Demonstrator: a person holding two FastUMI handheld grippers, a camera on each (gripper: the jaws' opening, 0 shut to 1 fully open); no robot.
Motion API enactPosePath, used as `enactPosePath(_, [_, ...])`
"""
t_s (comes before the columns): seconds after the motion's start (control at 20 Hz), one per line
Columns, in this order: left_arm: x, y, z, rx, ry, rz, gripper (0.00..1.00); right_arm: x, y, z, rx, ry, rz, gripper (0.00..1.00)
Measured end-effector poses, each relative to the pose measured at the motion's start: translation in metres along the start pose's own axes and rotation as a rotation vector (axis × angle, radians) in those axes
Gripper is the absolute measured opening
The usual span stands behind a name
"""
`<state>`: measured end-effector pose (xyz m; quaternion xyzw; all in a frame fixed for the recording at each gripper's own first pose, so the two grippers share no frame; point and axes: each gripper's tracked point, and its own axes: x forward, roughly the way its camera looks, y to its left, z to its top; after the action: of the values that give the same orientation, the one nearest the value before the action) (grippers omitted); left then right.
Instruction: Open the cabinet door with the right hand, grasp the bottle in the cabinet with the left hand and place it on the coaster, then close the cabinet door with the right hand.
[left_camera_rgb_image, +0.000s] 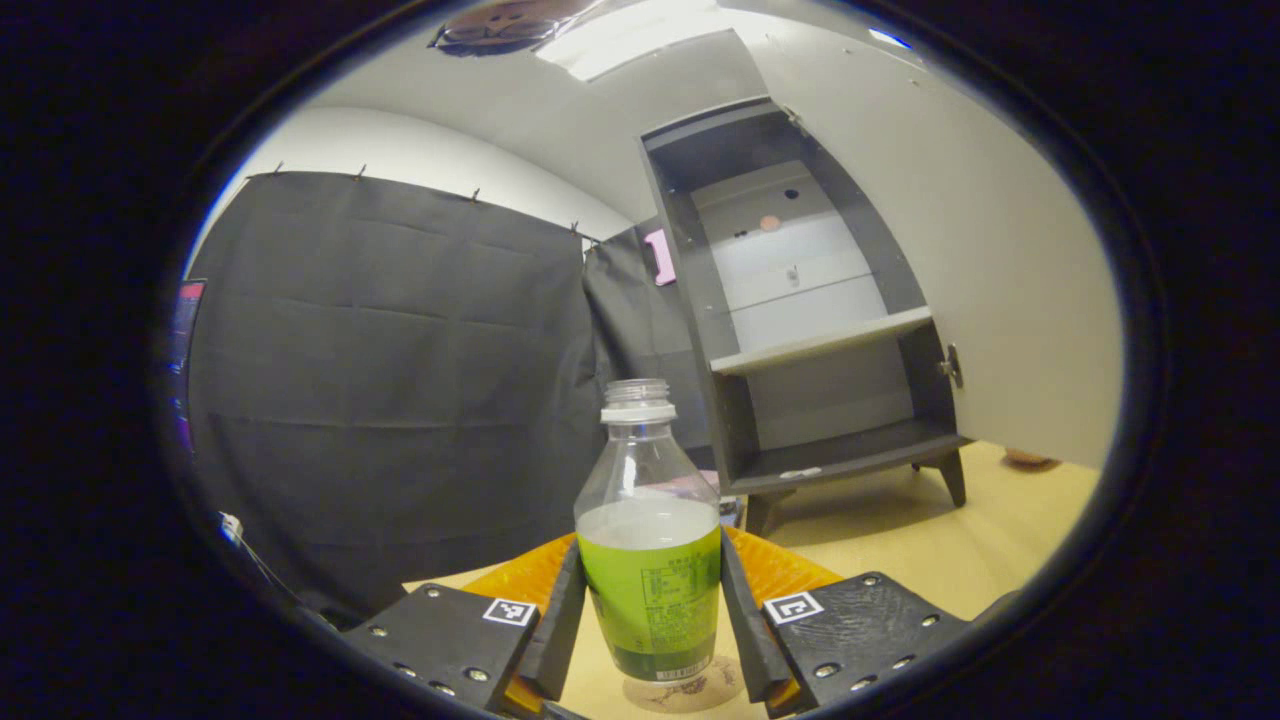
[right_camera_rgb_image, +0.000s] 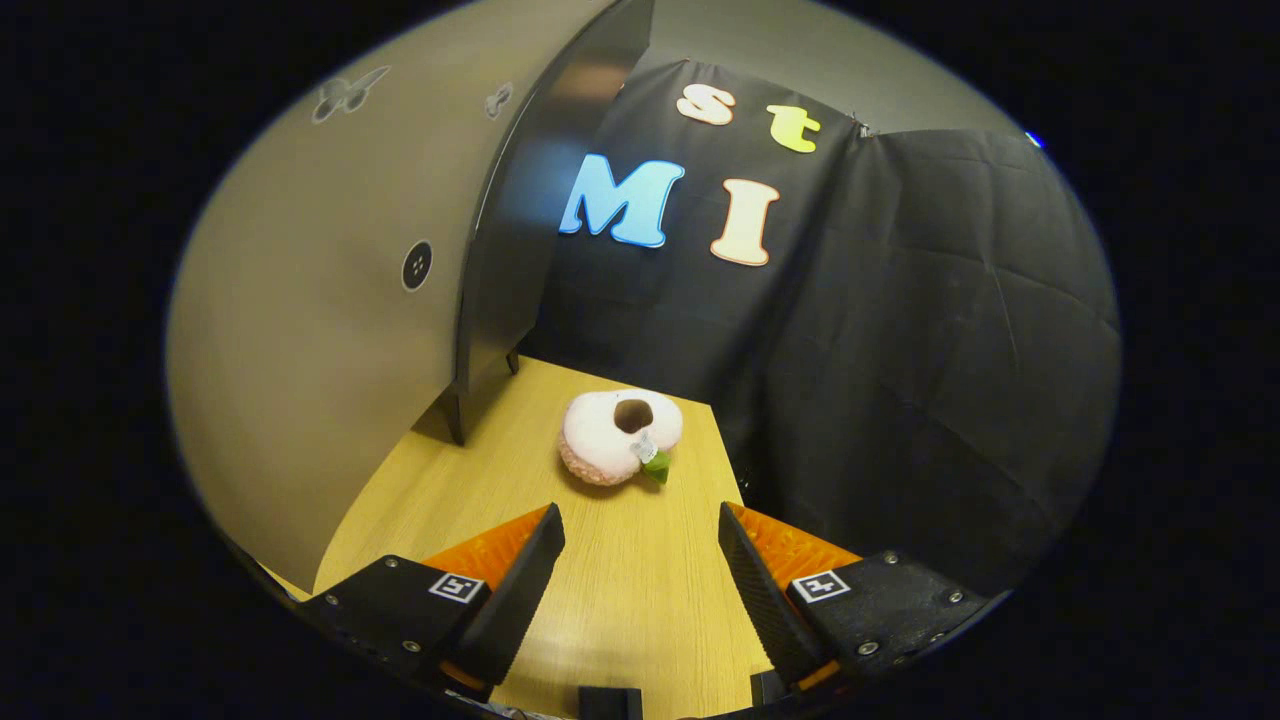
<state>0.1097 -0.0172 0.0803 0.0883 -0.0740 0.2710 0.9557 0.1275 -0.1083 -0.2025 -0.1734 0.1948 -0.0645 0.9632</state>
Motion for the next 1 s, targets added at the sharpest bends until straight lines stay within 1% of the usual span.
enactPosePath(0.1, [0.001, -0.003, 0.004, -0.045, 0.013, 0.002, 0.67, 0.002, 0.010, -0.012, -0.060, 0.017, 0.013, 0.96])
enactPosePath(0.15, [0.003, 0.000, 0.008, -0.069, 0.004, 0.004, 0.67, 0.002, 0.017, -0.017, -0.072, 0.023, 0.025, 0.96])
enactPosePath(0.25, [0.007, 0.008, 0.007, -0.064, -0.012, 0.004, 0.68, 0.003, 0.030, -0.019, -0.081, 0.022, 0.042, 0.96])
enactPosePath(0.35, [0.013, 0.011, -0.012, -0.057, -0.015, 0.000, 0.67, 0.003, 0.044, -0.021, -0.096, 0.027, 0.063, 0.96])
enactPosePath(0.55, [0.004, -0.003, -0.024, -0.063, -0.014, -0.012, 0.69, 0.001, 0.063, -0.022, -0.128, 0.024, 0.101, 0.96])
enactPosePath(0.6, [0.004, -0.001, -0.022, -0.071, -0.008, -0.022, 0.76, 0.002, 0.067, -0.024, -0.131, 0.029, 0.106, 0.95])
enactPosePath(0.7, [0.008, 0.003, -0.023, -0.095, 0.011, -0.056, 0.77, 0.001, 0.074, -0.027, -0.118, 0.042, 0.116, 0.96])
enactPosePath(0.8, [0.012, 0.010, -0.025, -0.091, 0.015, -0.041, 0.88, 0.002, 0.080, -0.028, -0.113, 0.050, 0.125, 0.96])
enactPosePath(1.0, [0.009, 0.010, -0.017, -0.095, 0.017, -0.065, 0.88, -0.002, 0.085, -0.026, -0.132, 0.042, 0.136, 0.97])
